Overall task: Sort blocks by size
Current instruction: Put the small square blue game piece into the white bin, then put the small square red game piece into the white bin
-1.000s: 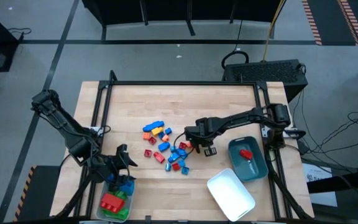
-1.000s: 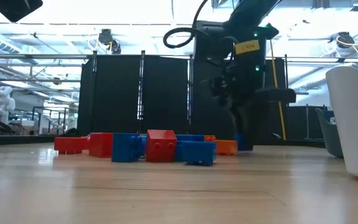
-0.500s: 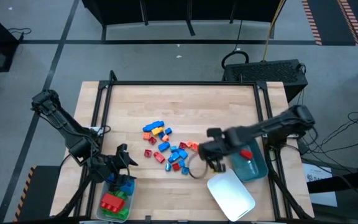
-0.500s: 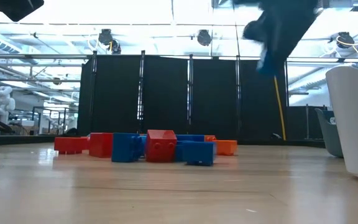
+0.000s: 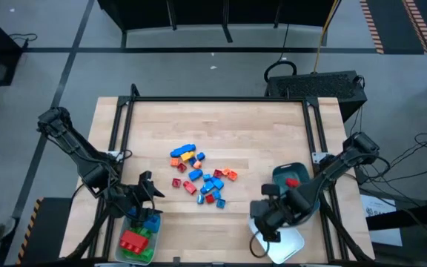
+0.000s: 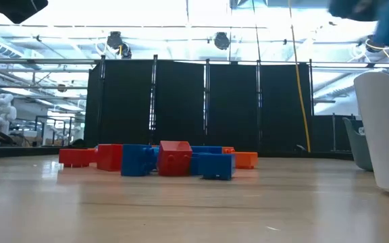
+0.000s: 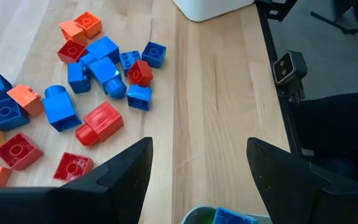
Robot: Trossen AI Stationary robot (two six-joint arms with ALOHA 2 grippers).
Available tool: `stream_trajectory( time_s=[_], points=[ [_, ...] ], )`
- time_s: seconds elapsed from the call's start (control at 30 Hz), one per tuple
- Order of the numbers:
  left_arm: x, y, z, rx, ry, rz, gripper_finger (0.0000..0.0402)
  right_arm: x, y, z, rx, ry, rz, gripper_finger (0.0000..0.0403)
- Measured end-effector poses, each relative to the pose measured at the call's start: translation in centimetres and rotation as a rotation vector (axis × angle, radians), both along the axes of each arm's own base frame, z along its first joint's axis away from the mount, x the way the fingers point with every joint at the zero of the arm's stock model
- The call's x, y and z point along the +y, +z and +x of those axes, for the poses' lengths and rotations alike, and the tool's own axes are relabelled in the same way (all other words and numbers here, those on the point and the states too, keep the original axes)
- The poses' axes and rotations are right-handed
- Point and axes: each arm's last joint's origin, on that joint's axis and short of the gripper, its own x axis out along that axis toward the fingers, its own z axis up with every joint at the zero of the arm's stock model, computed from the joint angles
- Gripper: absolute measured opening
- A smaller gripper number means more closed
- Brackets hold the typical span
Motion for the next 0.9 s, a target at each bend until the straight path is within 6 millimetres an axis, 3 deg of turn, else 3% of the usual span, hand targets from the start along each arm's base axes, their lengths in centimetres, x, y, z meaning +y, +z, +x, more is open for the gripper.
stream_trajectory(
  time_s=[0.23, 0.53, 0.73, 0.9],
  points=[
    [0.0, 0.0, 0.0, -0.002, 0.003, 0.004, 0.0261, 1.7, -0.9, -1.0, 0.048, -0.069, 0.006, 0.0082],
    [1.1, 0.1, 0.9, -0.071, 0.106, 0.101, 0.0261, 2.1, -0.9, -1.4, 0.087, -0.162, 0.061, 0.0129],
    [2.8, 0.4, 2.6, -0.090, 0.094, 0.140, 0.0261, 2.1, -0.9, -1.5, 0.098, -0.168, 0.067, 0.0163],
    [4.2, 0.9, 5.5, -0.171, -0.005, 0.102, 0.0261, 2.1, -0.9, -1.5, 0.098, -0.169, 0.069, 0.0177]
  ],
)
